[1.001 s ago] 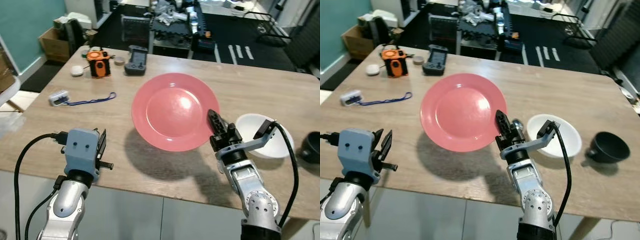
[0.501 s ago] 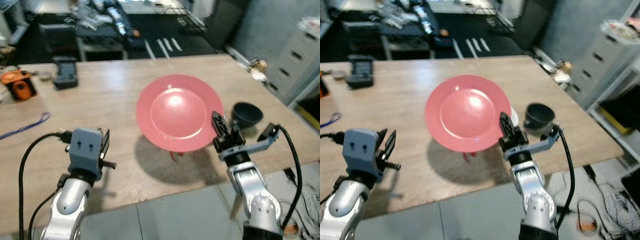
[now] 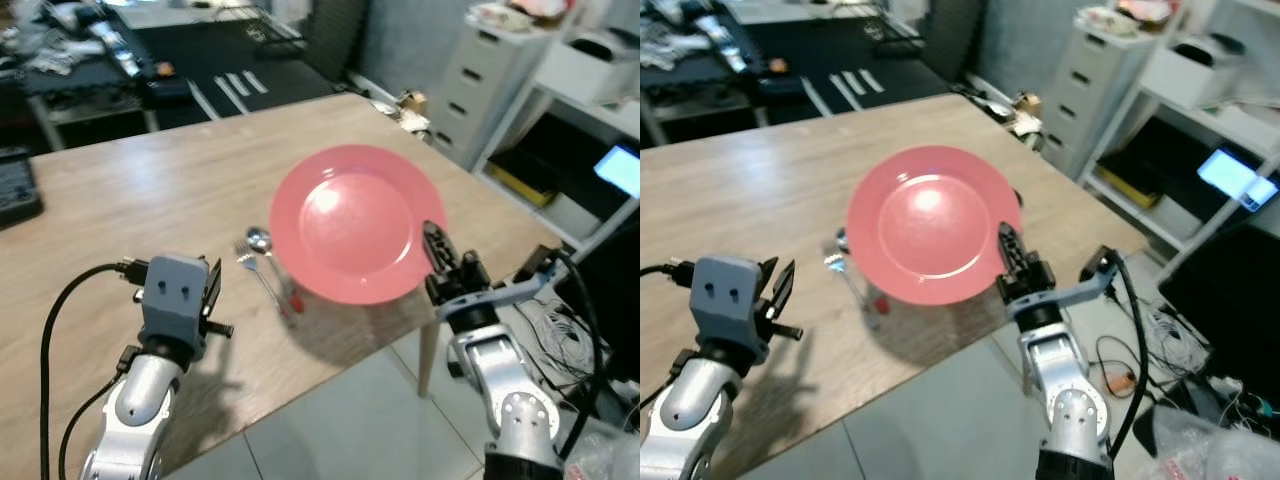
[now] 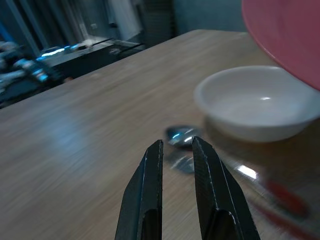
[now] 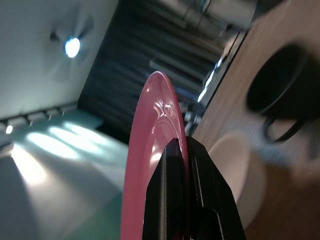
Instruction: Setting the table
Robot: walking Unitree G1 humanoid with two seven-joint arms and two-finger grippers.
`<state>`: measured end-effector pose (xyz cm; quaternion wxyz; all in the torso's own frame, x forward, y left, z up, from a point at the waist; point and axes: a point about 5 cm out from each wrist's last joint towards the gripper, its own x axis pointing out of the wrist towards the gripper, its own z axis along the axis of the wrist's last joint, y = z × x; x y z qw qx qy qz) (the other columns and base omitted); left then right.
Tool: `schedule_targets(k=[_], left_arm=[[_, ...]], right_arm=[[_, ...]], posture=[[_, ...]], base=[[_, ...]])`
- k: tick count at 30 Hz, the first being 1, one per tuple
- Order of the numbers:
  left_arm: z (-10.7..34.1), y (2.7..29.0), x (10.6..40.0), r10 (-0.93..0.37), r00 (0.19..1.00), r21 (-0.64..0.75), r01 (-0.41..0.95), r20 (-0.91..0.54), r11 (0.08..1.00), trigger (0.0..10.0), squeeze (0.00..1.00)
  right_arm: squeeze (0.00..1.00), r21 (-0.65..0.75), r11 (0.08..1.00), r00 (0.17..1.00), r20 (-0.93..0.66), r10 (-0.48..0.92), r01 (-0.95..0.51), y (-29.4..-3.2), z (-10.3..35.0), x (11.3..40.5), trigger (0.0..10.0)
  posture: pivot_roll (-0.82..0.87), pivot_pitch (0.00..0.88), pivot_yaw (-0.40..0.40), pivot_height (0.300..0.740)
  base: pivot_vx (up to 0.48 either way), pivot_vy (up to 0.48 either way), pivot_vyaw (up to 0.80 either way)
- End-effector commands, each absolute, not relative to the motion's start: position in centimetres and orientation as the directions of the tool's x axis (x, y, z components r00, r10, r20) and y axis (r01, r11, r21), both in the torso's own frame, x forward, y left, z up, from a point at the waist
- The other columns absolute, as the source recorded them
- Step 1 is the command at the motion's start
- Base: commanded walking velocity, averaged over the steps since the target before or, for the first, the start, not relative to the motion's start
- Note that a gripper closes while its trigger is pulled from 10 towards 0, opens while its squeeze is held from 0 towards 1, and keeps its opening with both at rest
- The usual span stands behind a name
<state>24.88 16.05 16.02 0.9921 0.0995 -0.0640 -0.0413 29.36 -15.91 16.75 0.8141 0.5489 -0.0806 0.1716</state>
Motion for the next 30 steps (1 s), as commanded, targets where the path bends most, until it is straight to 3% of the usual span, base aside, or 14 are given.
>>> schedule_targets(k=[1, 30], left_arm=[[15.86, 15.67, 24.93, -0.115, 0.987, 0.203, 0.09, 0.114, 0.975, 10.0, 0.0], [15.74, 14.92, 25.29, -0.157, 0.981, 0.197, 0.134, 0.109, 0.971, 10.0, 0.0]], right_arm=[[0.0, 0.861, 0.343, 0.926, 0.336, 0.17, -0.376, -16.6, 16.94, 29.15, 10.0], [0.0, 0.86, 0.36, 0.932, 0.328, 0.155, -0.362, -17.04, 16.84, 28.85, 10.0]], posture=[[0.03, 0.0, 0.025, 0.74], [0.01, 0.0, 0.034, 0.74]], base=[[0.0, 0.0, -0.8], [0.0, 0.0, -0.8]])
